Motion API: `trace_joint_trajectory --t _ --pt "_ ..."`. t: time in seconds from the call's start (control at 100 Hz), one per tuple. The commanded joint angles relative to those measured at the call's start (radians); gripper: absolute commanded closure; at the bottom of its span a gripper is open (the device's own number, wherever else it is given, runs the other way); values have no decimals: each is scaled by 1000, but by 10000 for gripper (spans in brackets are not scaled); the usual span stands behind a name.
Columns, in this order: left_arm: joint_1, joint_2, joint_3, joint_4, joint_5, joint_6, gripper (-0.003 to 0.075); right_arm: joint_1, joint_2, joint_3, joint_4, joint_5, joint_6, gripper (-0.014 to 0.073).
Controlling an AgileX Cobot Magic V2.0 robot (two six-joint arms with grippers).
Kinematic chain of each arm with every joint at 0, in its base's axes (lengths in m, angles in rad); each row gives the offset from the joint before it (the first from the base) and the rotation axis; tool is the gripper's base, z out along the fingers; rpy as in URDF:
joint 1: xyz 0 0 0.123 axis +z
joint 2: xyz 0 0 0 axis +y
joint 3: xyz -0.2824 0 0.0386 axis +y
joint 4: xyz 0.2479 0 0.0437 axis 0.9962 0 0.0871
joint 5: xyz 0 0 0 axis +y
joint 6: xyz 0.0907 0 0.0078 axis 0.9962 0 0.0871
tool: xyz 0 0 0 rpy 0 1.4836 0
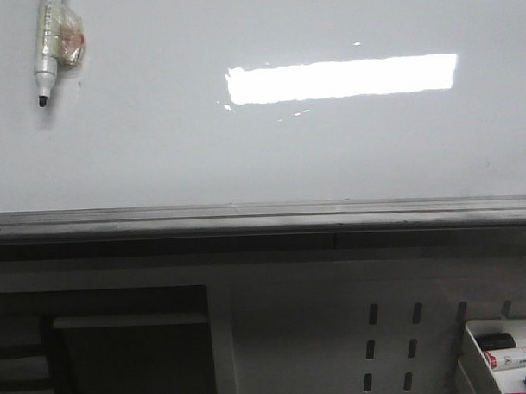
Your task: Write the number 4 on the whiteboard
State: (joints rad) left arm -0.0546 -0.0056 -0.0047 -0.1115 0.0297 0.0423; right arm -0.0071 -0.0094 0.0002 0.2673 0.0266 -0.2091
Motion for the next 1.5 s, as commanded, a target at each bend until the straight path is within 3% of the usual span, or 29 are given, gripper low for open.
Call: trace_joint_trajectory --t 0.0,0.17,0.53,0.86,1.38,1.43,1.49 --pt "3 -27 -52 -46 -88 -9 741 -4 -20 -76 54 -75 -1 658" --pt "3 1 -198 -52 -30 -9 741 -4 15 -241 50 64 -3 658" --pt "3 239 -485 -10 369 0 741 -4 318 -514 -14 356 -3 658" --pt "3 307 -490 -19 362 0 741 -4 467 -520 -14 393 -3 658" --pt "3 307 -490 -17 360 0 738 -4 476 -520 -14 398 -3 657" --pt "3 307 -490 -15 360 0 720 -4 476 -520 -14 394 -3 650" --pt "3 307 -490 0 360 0 636 -4 476 -520 -14 392 -3 601"
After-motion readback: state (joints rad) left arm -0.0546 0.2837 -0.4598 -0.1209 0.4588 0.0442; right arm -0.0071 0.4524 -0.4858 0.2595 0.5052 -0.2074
